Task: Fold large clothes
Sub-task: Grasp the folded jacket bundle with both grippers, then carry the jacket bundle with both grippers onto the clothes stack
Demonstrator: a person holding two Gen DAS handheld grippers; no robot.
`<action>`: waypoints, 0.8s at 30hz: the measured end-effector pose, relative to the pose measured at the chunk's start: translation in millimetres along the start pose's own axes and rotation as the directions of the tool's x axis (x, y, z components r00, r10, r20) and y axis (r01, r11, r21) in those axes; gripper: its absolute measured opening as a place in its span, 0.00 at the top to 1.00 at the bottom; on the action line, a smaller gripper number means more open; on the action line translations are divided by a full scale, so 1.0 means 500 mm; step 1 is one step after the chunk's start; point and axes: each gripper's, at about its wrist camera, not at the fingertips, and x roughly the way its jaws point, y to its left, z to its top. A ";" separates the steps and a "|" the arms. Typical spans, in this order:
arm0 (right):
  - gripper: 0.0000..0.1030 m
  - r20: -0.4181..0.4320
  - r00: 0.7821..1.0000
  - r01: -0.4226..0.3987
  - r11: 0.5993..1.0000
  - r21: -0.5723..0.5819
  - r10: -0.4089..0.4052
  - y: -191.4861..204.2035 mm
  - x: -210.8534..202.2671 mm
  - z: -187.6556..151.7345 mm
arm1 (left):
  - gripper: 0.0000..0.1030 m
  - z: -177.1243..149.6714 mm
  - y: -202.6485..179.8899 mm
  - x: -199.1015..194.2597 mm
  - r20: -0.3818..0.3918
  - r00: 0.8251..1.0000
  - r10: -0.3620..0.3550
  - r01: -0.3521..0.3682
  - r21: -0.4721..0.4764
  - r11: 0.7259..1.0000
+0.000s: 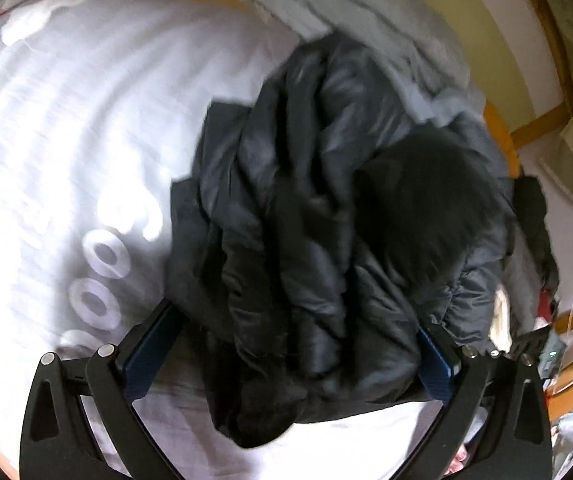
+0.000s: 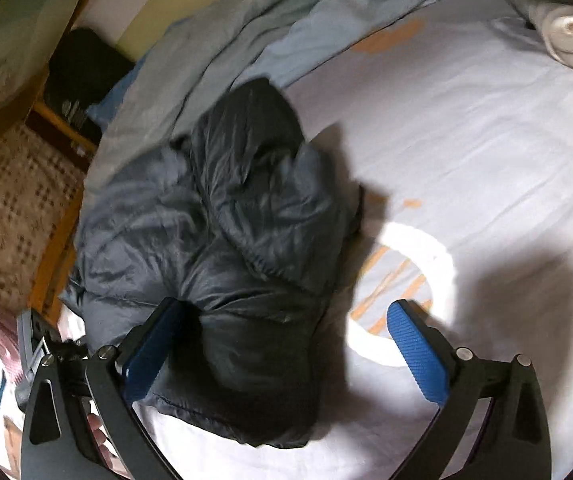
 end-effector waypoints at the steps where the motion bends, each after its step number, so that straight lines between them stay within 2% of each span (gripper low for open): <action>1: 0.00 -0.016 1.000 -0.005 1.000 -0.018 0.005 0.006 0.009 -0.002 | 0.00 -0.003 -0.006 0.006 0.006 1.000 0.020 -0.020 0.022 1.000; 4: 0.00 -0.044 0.999 -0.010 0.998 -0.062 0.007 0.020 0.029 -0.005 | 0.00 -0.008 -0.026 0.016 0.041 0.996 0.081 -0.084 0.082 0.993; 6: 0.00 -0.058 0.998 -0.012 0.997 -0.079 0.008 0.027 0.042 -0.004 | 0.08 -0.015 -0.039 0.013 0.069 0.993 0.095 -0.101 0.103 0.989; 8: 0.04 -0.063 0.998 -0.014 0.995 -0.102 0.008 0.037 0.051 -0.004 | 0.31 -0.024 -0.052 0.001 0.101 0.991 0.084 -0.094 0.100 0.991; 9: 0.26 -0.047 0.999 -0.017 0.992 -0.124 0.011 0.049 0.051 -0.007 | 0.36 -0.031 -0.062 -0.006 0.119 0.989 0.088 -0.100 0.103 0.990; 10: 0.35 -0.020 0.999 0.024 0.990 -0.142 -0.027 0.065 0.049 -0.012 | 0.44 -0.039 -0.079 -0.012 0.140 0.985 0.097 -0.115 0.132 0.985; 11: 0.39 0.008 0.998 0.065 0.982 -0.175 -0.065 0.083 0.045 -0.018 | 0.51 -0.043 -0.099 -0.014 0.163 0.980 0.113 -0.140 0.165 0.976; 13: 0.52 0.063 0.992 0.124 0.964 -0.235 -0.113 0.117 0.034 -0.028 | 0.56 -0.054 -0.132 -0.025 0.204 0.970 0.133 -0.178 0.220 0.959; 15: 0.55 0.086 0.989 0.140 0.960 -0.241 -0.123 0.130 0.021 -0.030 | 0.58 -0.056 -0.143 -0.036 0.220 0.969 0.111 -0.163 0.234 0.959; 19: 0.55 0.139 0.985 0.138 0.959 -0.247 -0.105 0.140 -0.035 -0.025 | 0.58 -0.054 -0.141 -0.074 0.220 0.975 0.002 -0.046 0.197 0.979; 22: 0.55 0.195 0.976 0.150 0.947 -0.283 -0.097 0.152 -0.093 -0.013 | 0.58 -0.069 -0.178 -0.101 0.248 0.968 -0.029 -0.039 0.265 0.964; 24: 0.55 0.258 0.960 0.184 0.934 -0.306 -0.105 0.159 -0.145 -0.001 | 0.58 -0.077 -0.221 -0.118 0.271 0.960 -0.063 -0.026 0.313 0.949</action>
